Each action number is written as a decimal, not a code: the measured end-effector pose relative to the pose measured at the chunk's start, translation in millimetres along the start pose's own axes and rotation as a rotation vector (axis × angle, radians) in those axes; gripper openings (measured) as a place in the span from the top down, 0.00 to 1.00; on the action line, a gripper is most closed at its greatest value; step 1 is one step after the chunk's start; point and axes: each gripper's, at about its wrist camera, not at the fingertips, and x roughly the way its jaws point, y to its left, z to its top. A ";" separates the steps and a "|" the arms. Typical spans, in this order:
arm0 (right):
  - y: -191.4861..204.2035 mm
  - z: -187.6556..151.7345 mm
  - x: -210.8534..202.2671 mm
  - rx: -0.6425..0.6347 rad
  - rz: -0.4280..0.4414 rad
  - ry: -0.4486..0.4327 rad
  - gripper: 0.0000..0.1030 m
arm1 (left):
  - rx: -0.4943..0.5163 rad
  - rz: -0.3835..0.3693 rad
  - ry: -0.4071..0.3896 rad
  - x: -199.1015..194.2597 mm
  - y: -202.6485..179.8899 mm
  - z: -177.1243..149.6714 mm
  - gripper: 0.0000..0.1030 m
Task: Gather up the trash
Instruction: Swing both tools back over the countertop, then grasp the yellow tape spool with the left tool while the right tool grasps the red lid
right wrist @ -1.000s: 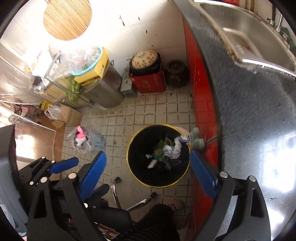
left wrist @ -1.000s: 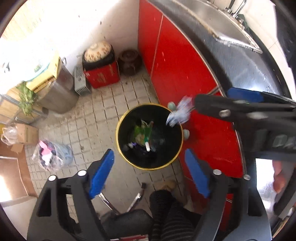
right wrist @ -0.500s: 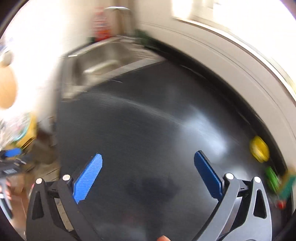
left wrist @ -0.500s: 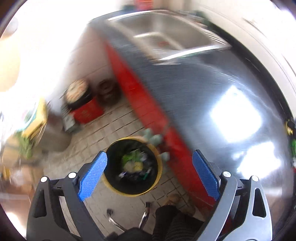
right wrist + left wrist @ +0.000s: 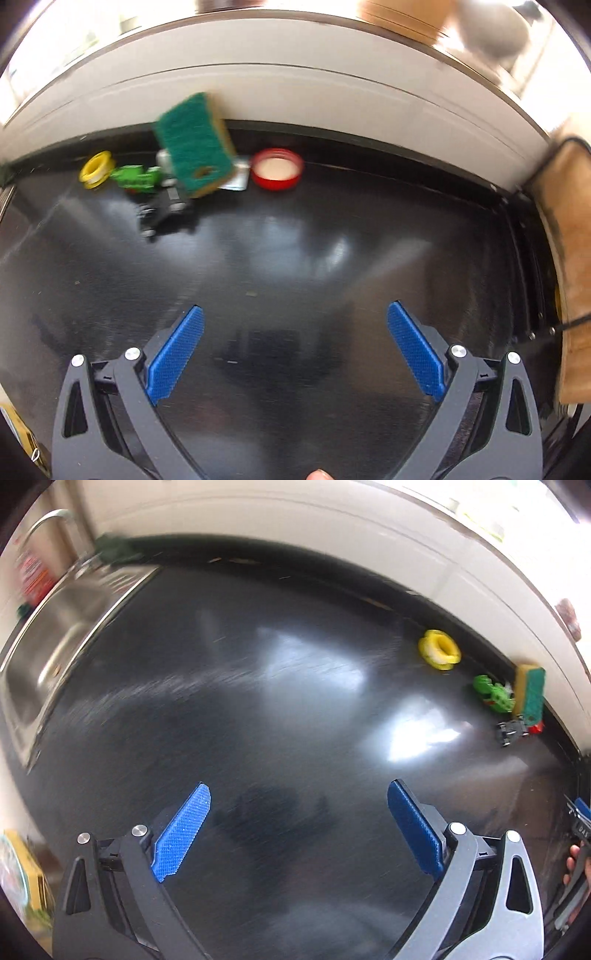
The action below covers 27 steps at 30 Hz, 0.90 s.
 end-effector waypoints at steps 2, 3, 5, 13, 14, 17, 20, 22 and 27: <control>-28.1 -5.1 -1.0 0.044 -0.014 0.011 0.07 | 0.043 -0.016 0.005 8.2 -30.8 15.3 0.09; -43.5 -5.6 2.0 0.061 -0.019 0.016 0.07 | 0.060 -0.016 0.002 11.3 -43.7 21.5 0.09; -58.7 -4.3 4.6 0.083 -0.028 0.026 0.07 | 0.090 -0.007 -0.007 18.0 -67.3 38.5 0.09; -83.3 28.5 49.1 0.147 0.027 0.089 0.07 | 0.096 0.036 0.028 67.0 -116.5 99.8 0.09; -80.3 34.2 59.4 0.148 0.052 0.107 0.07 | 0.096 0.044 0.037 73.3 -120.3 105.8 0.09; -70.9 49.1 76.0 0.140 0.069 0.112 0.07 | 0.094 0.080 0.042 91.9 -127.7 126.5 0.09; -63.9 68.7 90.8 0.155 0.076 0.091 0.07 | 0.069 0.106 0.051 110.3 -128.8 146.6 0.09; -59.6 83.3 101.1 0.169 0.078 0.076 0.07 | 0.068 0.116 0.075 123.8 -129.6 156.9 0.09; -47.4 108.9 116.1 0.172 0.084 0.044 0.07 | 0.125 0.118 0.092 139.4 -145.9 163.2 0.09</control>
